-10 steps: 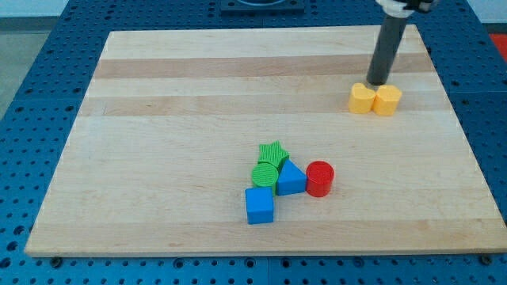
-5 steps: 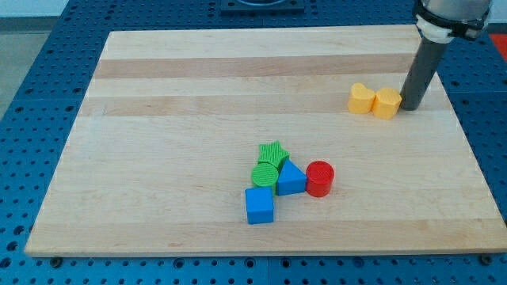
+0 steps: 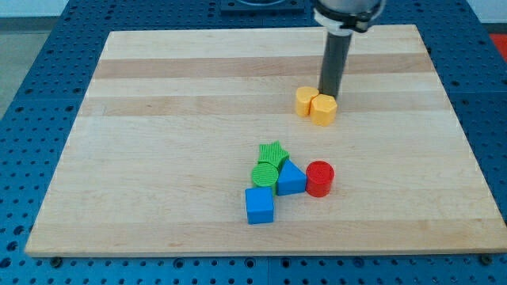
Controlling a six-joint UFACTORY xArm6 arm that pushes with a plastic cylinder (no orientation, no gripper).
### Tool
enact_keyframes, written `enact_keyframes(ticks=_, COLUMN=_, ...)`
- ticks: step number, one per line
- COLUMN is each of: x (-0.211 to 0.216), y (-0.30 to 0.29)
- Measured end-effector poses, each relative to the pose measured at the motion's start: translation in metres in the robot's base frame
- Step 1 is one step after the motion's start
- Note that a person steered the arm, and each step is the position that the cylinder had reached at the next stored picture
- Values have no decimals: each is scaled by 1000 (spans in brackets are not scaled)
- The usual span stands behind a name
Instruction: Move the yellow blocks above to the green blocks
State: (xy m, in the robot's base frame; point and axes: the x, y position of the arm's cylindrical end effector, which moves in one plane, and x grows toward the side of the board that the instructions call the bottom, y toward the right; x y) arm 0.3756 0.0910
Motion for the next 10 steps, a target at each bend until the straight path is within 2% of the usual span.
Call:
enact_keyframes(ticks=3, x=-4, y=-67)
enact_keyframes(ticks=4, x=-29, y=-38)
enact_keyframes(ticks=5, x=-27, y=22)
enact_keyframes(ticks=6, x=-14, y=39)
enact_keyframes(ticks=7, x=26, y=39)
enact_keyframes(ticks=10, x=32, y=32)
